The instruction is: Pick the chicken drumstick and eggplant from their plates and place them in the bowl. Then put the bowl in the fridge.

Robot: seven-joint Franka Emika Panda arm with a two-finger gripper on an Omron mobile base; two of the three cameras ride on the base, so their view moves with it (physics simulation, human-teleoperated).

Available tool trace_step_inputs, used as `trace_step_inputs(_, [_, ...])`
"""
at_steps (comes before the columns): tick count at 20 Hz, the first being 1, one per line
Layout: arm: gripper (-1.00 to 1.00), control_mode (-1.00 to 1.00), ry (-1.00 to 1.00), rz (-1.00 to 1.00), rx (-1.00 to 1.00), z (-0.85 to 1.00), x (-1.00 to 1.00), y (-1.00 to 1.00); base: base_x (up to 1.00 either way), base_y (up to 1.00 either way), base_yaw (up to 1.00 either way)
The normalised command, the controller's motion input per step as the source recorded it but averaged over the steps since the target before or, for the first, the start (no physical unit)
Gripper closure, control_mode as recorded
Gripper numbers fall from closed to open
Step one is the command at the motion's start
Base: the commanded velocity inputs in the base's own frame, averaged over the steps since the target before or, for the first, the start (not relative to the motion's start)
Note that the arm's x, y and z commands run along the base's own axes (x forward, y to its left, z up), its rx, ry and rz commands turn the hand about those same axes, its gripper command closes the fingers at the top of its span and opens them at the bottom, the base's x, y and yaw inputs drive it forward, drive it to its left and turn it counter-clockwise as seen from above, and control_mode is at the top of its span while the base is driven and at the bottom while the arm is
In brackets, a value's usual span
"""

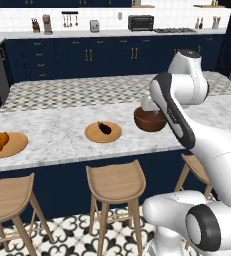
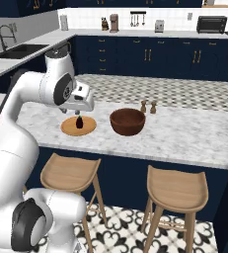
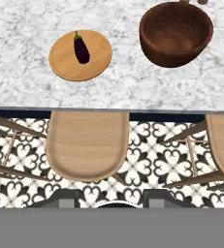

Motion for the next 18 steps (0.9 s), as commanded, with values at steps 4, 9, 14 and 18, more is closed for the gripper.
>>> trace_step_inputs(4, [-1.0,-1.0,-0.01,0.0,0.0,-0.14,-0.05,0.11,0.0,0.0,0.0])
trace_step_inputs(9, [-1.0,-1.0,-0.13,0.03,-0.01,-0.42,0.12,0.89,0.0,0.0,0.0])
trace_step_inputs(14, [-1.0,-1.0,-0.13,0.09,-0.03,-0.39,0.67,0.7,0.0,0.0,0.0])
trace_step_inputs(18, [-1.0,-1.0,-0.08,0.16,0.0,-0.36,0.87,0.25,0.0,0.0,0.0])
